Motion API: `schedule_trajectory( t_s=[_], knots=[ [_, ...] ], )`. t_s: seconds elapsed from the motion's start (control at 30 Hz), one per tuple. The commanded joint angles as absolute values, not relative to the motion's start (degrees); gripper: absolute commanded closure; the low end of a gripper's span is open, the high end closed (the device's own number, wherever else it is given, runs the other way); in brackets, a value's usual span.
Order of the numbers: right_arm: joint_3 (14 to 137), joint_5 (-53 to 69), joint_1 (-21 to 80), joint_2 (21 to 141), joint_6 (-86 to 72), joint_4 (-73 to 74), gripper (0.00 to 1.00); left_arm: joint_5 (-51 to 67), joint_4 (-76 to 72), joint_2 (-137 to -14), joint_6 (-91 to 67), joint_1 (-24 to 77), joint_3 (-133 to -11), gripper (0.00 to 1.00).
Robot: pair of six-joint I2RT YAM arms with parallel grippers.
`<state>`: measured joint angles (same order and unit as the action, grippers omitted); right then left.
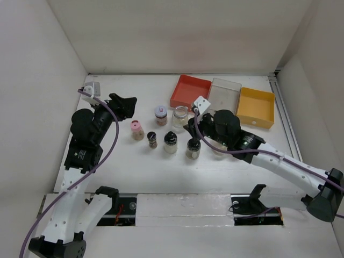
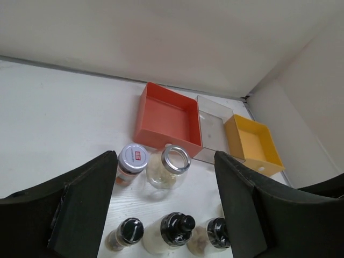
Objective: Organize the condiment bottles
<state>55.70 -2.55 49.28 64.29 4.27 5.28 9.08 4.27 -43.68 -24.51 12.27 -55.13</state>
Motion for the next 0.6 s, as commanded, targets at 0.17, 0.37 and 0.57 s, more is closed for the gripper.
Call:
schedule_trajectory(
  t_s=[0.17,0.37,0.57],
  knots=[
    [60.2,-4.2,51.1,67.9,5.0,3.9,1.00,10.1,-2.2,-42.3,-24.3,12.0,-50.2,0.85],
    [60.2,-2.8,51.6,70.7,6.2,3.9,0.26,8.0,-1.7,-41.7,-24.3,12.0,-50.2,0.86],
    [60.8,0.5,52.1,75.9,6.2,2.1,0.20,7.4,-1.7,-42.3,-24.3,12.0,-49.7,0.63]
  ],
)
